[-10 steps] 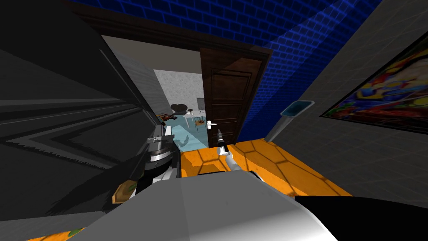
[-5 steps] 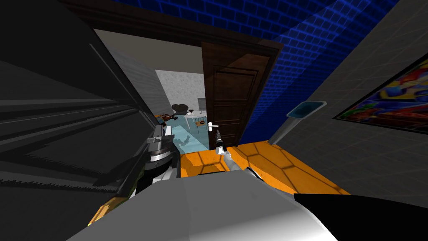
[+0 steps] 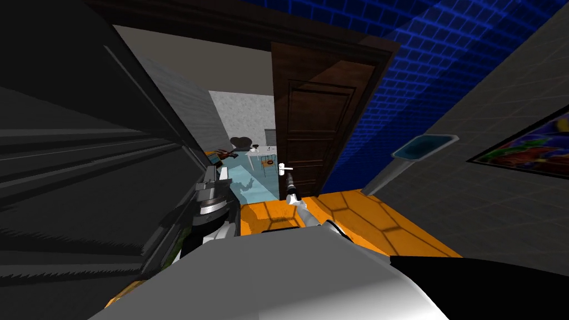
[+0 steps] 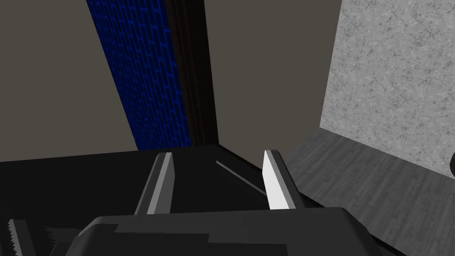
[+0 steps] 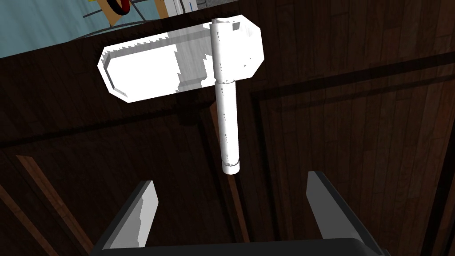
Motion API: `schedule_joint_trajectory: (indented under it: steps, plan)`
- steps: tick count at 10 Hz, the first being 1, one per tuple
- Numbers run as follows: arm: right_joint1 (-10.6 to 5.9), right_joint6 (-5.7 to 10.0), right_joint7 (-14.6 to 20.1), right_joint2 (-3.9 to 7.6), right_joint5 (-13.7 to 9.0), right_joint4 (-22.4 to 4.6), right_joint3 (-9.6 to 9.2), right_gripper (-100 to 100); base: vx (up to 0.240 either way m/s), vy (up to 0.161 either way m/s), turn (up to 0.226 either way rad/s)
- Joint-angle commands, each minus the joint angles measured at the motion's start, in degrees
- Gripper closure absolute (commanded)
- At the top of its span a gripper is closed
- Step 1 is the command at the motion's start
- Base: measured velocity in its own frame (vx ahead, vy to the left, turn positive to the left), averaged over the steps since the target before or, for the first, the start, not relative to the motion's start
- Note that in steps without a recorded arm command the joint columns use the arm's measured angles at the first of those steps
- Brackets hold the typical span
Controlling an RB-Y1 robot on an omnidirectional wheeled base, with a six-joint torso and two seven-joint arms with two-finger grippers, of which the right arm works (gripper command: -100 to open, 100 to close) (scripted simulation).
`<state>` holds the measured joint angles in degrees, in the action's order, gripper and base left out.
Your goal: Pull the door open
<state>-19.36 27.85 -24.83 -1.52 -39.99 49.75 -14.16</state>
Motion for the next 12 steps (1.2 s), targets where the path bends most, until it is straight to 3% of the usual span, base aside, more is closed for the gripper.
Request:
schedule_joint_trajectory:
  steps: [1,6,12]
  plan:
    - [-0.43,0.46,0.16,0.59,-0.22,-0.86,0.51,-100,-0.054,-0.078,0.269]
    - [-1.35,1.48,0.22,3.49,-1.47,-2.74,3.77,-100,-0.092,-0.067,0.306]
    - [-2.73,3.02,0.35,7.08,-3.25,-5.79,8.92,-100,-0.094,0.016,0.301]
